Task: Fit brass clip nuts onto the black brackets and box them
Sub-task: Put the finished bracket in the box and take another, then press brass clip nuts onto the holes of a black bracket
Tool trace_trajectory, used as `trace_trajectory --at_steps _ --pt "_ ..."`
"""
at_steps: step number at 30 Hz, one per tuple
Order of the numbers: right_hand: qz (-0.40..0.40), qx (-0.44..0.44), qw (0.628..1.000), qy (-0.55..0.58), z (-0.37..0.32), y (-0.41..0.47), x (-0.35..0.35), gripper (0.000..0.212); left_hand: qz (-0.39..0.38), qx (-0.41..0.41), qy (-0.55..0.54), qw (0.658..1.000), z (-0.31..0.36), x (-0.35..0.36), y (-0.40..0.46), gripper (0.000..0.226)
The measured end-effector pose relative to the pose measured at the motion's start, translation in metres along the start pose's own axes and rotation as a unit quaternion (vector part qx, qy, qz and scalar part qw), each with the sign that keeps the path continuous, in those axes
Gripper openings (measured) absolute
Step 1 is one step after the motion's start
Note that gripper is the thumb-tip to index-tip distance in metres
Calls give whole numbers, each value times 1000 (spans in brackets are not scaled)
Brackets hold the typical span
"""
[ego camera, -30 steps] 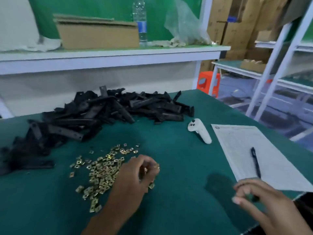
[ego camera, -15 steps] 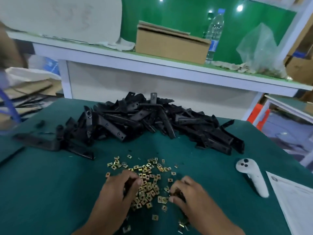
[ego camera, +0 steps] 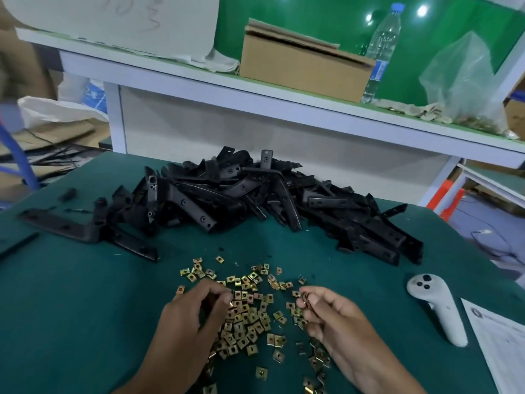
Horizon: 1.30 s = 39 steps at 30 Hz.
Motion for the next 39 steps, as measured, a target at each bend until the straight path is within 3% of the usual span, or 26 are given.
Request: trace_trajectory --at_steps 7,21,25,27,32,35,39 --pt "-36 62 981 179 2 -1 -3 34 0 -10 -6 1000 3 0 0 12" --pt "-50 45 987 146 0 -2 -2 15 -1 -4 -2 1000 1 0 -1 12" --pt "-24 -2 997 71 -9 -2 -8 10 2 6 10 1000 2 1 0 10" --pt "-13 -13 998 53 -12 1 -13 17 4 3 12 1000 2 1 0 10" --pt "15 -7 997 80 -19 10 -28 19 1 -4 19 1000 -1 3 1 17" --pt "7 10 994 106 -23 23 -30 7 0 -7 8 1000 0 4 2 20" --pt "66 42 988 133 -48 67 -35 21 8 -1 -2 1000 0 2 3 22"
Point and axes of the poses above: each hand's wrist, its own y-axis towards the middle knuckle, its own x-axis out of the palm, z = x × y, the point moved 5 cm from there along y, towards the middle knuckle, and after that the axes turned 2 degrees about y, right-handed, at the moved point
